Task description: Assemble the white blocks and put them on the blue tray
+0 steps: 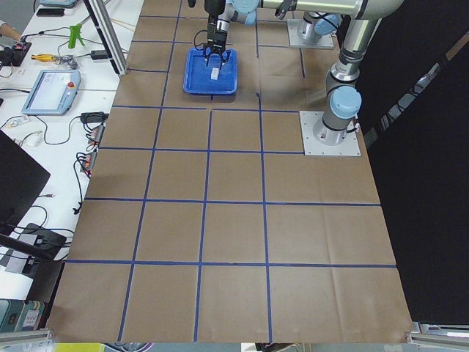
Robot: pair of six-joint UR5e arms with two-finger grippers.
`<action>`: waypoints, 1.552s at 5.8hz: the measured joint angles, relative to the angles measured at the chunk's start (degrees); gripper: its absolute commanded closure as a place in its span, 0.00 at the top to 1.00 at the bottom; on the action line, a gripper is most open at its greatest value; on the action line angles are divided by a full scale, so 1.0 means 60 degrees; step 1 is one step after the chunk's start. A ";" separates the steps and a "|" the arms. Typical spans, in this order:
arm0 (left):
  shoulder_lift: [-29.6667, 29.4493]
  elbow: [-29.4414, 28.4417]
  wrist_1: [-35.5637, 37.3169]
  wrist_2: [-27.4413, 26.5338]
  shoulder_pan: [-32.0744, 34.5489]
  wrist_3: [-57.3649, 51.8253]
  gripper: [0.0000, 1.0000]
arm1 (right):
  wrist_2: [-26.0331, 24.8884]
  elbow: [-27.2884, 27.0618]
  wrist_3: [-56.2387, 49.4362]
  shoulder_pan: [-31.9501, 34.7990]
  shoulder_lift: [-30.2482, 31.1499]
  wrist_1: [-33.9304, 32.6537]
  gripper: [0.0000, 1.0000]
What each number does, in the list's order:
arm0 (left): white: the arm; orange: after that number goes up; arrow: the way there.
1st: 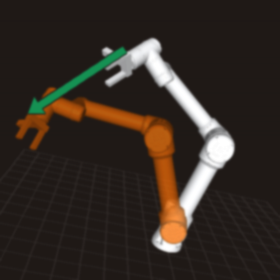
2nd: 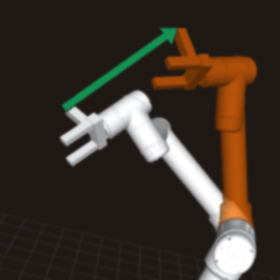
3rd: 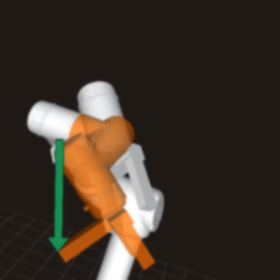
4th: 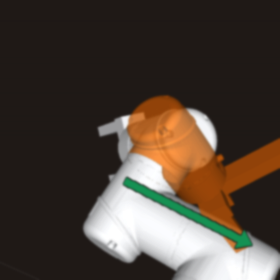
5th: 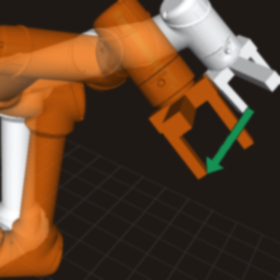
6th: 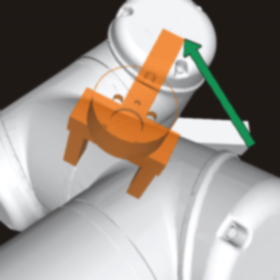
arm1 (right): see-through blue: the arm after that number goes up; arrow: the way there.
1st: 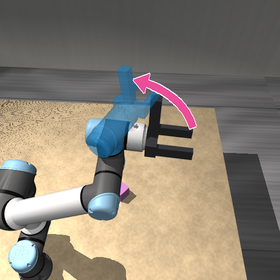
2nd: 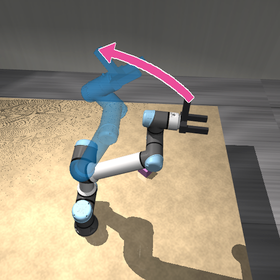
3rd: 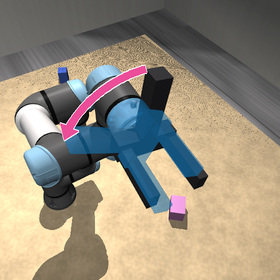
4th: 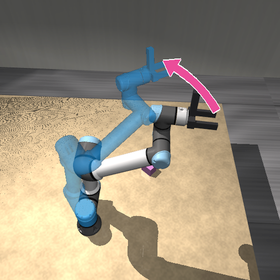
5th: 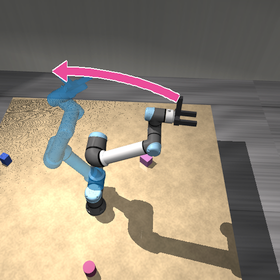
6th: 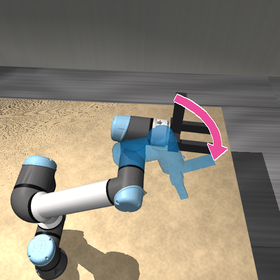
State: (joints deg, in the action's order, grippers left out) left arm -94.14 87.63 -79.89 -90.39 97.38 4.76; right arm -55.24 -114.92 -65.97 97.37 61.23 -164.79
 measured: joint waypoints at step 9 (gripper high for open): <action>0.0074 0.0022 0.0015 0.0029 -0.0084 -0.0002 0.99 | -0.5461 0.3739 0.8441 -0.1676 0.3918 1.1427 1.00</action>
State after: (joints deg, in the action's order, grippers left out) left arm -93.70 87.76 -79.80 -90.22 96.88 4.75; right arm -88.00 -92.48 -15.33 87.32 84.73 -96.23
